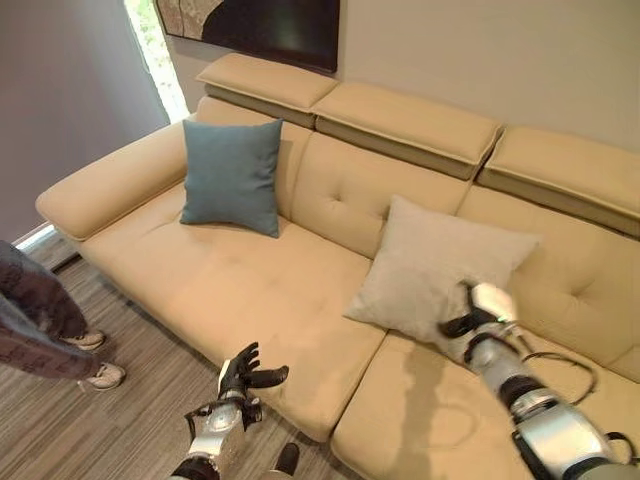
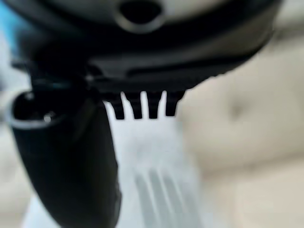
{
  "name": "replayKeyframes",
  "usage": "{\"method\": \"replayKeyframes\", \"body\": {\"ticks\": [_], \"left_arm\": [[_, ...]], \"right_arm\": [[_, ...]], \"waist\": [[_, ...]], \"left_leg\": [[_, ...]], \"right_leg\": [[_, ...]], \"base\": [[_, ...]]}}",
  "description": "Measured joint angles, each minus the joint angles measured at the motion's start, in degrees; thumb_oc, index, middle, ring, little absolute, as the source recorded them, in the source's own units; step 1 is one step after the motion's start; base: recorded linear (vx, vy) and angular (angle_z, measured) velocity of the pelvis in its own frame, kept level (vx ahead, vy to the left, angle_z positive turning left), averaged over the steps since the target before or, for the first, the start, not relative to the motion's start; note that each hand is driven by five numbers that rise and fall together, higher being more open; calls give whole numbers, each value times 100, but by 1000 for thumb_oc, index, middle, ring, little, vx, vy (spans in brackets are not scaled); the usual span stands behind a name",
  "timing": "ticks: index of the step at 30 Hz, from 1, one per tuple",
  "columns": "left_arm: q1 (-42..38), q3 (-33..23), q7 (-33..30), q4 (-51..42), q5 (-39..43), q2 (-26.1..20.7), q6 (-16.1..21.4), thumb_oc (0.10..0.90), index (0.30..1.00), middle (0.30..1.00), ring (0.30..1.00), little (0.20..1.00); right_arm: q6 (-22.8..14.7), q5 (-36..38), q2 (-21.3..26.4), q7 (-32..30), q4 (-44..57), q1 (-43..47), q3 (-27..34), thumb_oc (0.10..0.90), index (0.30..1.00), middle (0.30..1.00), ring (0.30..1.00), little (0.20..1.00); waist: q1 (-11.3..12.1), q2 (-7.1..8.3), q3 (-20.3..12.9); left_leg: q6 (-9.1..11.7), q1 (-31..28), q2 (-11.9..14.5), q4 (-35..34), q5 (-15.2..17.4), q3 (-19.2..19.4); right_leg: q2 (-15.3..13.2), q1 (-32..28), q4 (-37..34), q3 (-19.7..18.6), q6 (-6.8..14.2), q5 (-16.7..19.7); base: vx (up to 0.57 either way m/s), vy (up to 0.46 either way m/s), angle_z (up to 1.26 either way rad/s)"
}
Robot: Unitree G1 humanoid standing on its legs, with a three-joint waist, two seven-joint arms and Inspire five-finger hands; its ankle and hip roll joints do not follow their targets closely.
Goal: Pick up all the scattered cushions and arrange them neatly on the sofa.
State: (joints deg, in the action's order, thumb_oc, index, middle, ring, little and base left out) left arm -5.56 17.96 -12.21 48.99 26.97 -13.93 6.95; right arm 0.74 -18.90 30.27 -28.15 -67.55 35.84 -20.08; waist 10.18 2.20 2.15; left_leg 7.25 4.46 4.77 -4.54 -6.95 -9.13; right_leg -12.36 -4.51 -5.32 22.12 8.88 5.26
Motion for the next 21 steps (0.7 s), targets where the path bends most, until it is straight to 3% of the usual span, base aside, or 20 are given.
{"method": "replayKeyframes", "body": {"ticks": [4, 8, 14, 16, 21], "left_arm": [[161, 71, 1, -12, -329, 124, -7, 800, 900, 900, 900, 900], [148, 206, -121, -12, -569, 152, 2, 800, 900, 900, 900, 900], [228, 199, -291, -31, -654, 128, 10, 800, 900, 900, 900, 900], [291, 197, -377, -51, -656, 143, 21, 800, 900, 900, 900, 900], [267, 211, -609, -36, -478, 237, 22, 800, 900, 900, 900, 900]], "right_arm": [[-20, 126, 337, -317, 312, -233, 445, 800, 900, 900, 900, 900], [-23, 234, 330, -597, 460, -885, 865, 800, 900, 900, 900, 900], [-30, 841, 254, -727, 1055, -1969, 1715, 800, 900, 900, 900, 900], [-130, 1073, 92, -878, 1290, -2275, 1863, 800, 900, 900, 900, 900], [-594, 2367, -1288, -1071, 1636, -2651, 1582, 800, 900, 900, 900, 900]], "waist": [[-157, 12, -36], [-286, -30, -62], [-588, -324, -52], [-648, -375, 11], [-832, -553, 452]], "left_leg": [[20, -22, 65, -15, -10, 32], [49, -39, 99, -50, -30, -21], [62, -69, 161, -49, -36, -89], [87, -178, 212, -50, -40, -83], [334, -160, 658, 185, 50, 74]], "right_leg": [[83, 2, 1, -31, -25, -17], [111, -42, 1, 19, -62, -41], [196, -111, 9, 44, -99, -74], [247, -189, 43, -4, -122, -103], [617, 47, 436, -324, -292, -417]], "base": [[-63, -20, -6], [-30, -42, 8], [-64, -100, 4], [-167, -191, -10], [-278, -118, -28]]}}
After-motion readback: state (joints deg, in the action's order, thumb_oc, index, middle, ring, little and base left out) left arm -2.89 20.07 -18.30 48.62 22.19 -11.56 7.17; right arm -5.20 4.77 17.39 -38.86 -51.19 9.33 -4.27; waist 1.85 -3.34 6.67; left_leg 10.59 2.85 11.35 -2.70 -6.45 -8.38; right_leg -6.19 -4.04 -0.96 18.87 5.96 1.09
